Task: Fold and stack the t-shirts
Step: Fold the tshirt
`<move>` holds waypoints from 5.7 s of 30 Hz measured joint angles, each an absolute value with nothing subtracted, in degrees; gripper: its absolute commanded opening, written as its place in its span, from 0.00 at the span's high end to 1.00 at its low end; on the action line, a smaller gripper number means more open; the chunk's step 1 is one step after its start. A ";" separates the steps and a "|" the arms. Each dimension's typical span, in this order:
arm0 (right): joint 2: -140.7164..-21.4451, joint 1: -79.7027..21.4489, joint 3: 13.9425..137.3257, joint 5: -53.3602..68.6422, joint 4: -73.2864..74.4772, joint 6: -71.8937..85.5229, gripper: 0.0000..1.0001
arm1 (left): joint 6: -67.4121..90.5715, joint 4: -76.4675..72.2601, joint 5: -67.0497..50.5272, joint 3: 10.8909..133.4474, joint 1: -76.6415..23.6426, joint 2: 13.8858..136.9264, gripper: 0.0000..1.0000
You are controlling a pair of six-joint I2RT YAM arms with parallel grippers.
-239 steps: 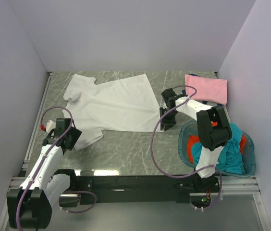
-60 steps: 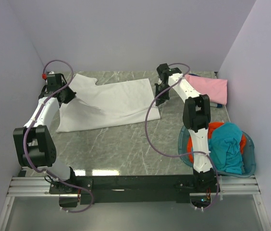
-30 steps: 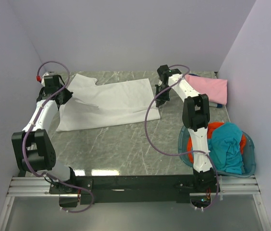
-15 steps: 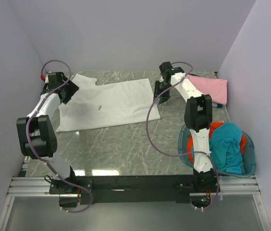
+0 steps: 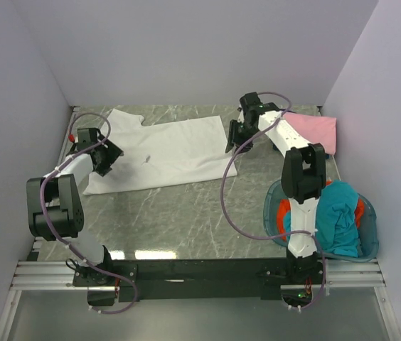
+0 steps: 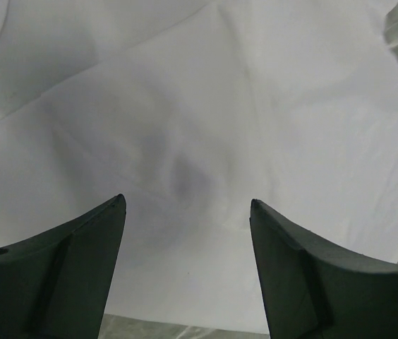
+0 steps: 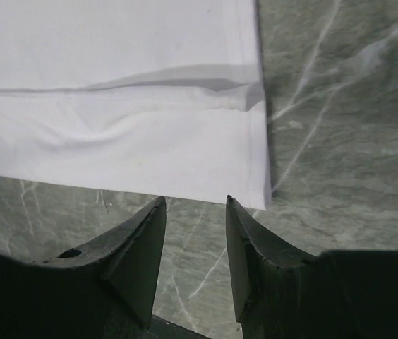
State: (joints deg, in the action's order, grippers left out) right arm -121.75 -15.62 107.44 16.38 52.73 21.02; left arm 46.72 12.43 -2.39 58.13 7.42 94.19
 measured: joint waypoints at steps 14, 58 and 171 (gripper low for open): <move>-128.75 -18.13 104.92 18.52 51.42 19.46 0.55 | 45.60 10.13 -3.79 54.37 7.42 95.50 0.23; -104.75 -18.15 71.22 18.46 54.94 20.40 0.55 | 50.48 21.87 -6.22 32.77 5.87 58.89 0.23; -116.84 -11.20 83.57 5.58 35.62 20.05 0.71 | 38.59 20.80 -4.75 68.60 -2.98 95.55 0.24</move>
State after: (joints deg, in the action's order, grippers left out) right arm -116.84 -11.20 83.57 5.58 35.62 20.05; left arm 38.59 20.80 -4.75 68.60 -2.98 95.55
